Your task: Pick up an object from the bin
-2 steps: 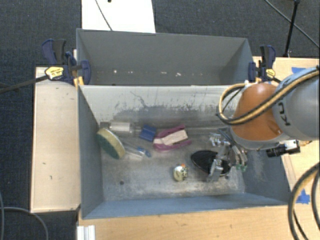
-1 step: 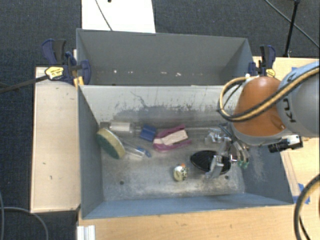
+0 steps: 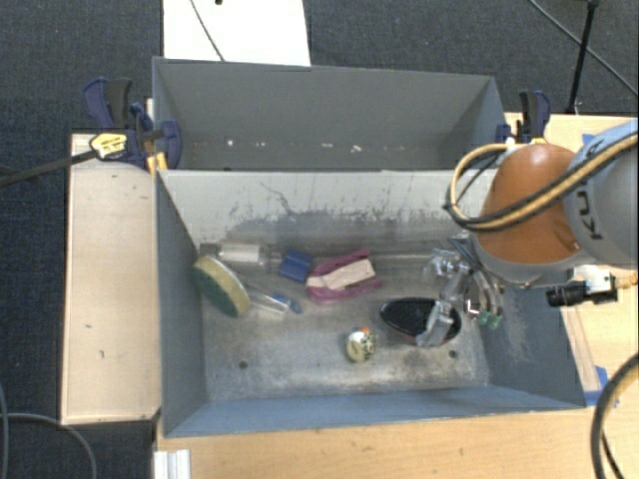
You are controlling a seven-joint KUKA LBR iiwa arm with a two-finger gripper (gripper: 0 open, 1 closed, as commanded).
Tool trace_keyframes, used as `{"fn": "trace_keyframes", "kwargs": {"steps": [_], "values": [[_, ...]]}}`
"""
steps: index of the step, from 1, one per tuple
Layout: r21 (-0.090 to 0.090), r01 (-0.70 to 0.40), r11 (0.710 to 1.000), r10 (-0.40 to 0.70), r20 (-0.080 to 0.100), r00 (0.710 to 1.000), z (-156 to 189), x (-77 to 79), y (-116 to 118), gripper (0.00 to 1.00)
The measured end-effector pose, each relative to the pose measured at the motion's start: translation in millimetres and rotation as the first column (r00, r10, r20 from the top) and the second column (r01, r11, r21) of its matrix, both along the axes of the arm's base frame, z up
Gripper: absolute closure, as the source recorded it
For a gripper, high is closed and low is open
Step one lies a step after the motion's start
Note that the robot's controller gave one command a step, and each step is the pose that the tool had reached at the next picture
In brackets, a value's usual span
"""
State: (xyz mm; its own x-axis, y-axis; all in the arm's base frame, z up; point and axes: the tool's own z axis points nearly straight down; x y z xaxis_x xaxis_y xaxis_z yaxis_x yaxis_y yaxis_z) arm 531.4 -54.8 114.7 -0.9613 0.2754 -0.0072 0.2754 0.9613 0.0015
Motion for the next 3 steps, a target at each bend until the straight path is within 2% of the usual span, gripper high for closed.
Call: {"fn": "trace_keyframes", "kwargs": {"steps": [1, 2, 3], "values": [[0.001, 0.28, 0.96, -0.28, -0.01, 0.96, -45.8, -11.0, 4.1, 0.0], [0.001, 0.278, 0.961, -0.278, -0.01, 0.961, -45.7, -11.0, 3.9, 0.0], [0.001, 0.277, 0.961, -0.277, -0.011, 0.961, -46.1, -11.3, 3.9, 1.0]]}}
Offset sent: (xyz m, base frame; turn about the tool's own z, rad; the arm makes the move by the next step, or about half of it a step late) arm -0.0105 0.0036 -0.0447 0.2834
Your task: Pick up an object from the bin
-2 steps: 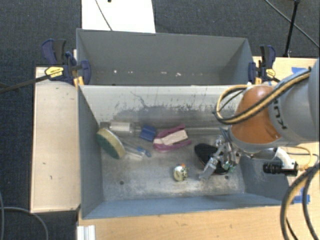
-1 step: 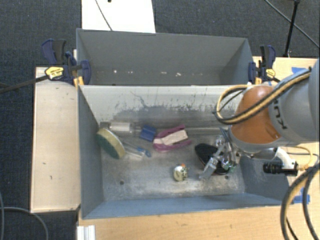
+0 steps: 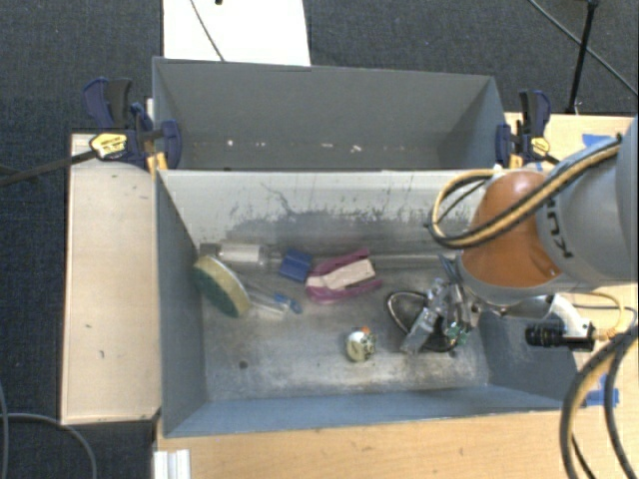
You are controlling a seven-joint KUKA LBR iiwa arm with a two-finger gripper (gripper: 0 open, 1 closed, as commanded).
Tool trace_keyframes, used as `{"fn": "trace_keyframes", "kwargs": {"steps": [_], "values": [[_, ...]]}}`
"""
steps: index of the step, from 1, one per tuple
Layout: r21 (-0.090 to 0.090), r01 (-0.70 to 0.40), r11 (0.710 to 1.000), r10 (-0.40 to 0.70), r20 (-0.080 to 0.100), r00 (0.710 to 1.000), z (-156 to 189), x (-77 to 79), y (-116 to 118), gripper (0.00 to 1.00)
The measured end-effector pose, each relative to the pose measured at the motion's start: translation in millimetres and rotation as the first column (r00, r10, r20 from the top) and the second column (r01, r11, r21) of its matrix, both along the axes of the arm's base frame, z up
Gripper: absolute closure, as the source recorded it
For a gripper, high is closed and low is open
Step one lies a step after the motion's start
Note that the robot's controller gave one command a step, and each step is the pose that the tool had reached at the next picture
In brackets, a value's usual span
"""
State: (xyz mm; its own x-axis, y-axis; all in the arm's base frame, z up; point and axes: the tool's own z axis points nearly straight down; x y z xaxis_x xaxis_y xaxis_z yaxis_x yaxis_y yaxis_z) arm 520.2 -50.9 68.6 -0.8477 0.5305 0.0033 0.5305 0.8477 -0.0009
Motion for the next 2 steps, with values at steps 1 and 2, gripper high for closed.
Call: {"fn": "trace_keyframes", "kwargs": {"steps": [1, 2], "values": [[-0.001, -0.002, 1.0, 0.002, 0.0, 1.0, 1.2, -0.3, -0.2, 1.0], [-0.002, -0.007, 1.0, 0.007, 0.011, 1.0, 81.7, 1.4, -0.3, 1.0]]}}
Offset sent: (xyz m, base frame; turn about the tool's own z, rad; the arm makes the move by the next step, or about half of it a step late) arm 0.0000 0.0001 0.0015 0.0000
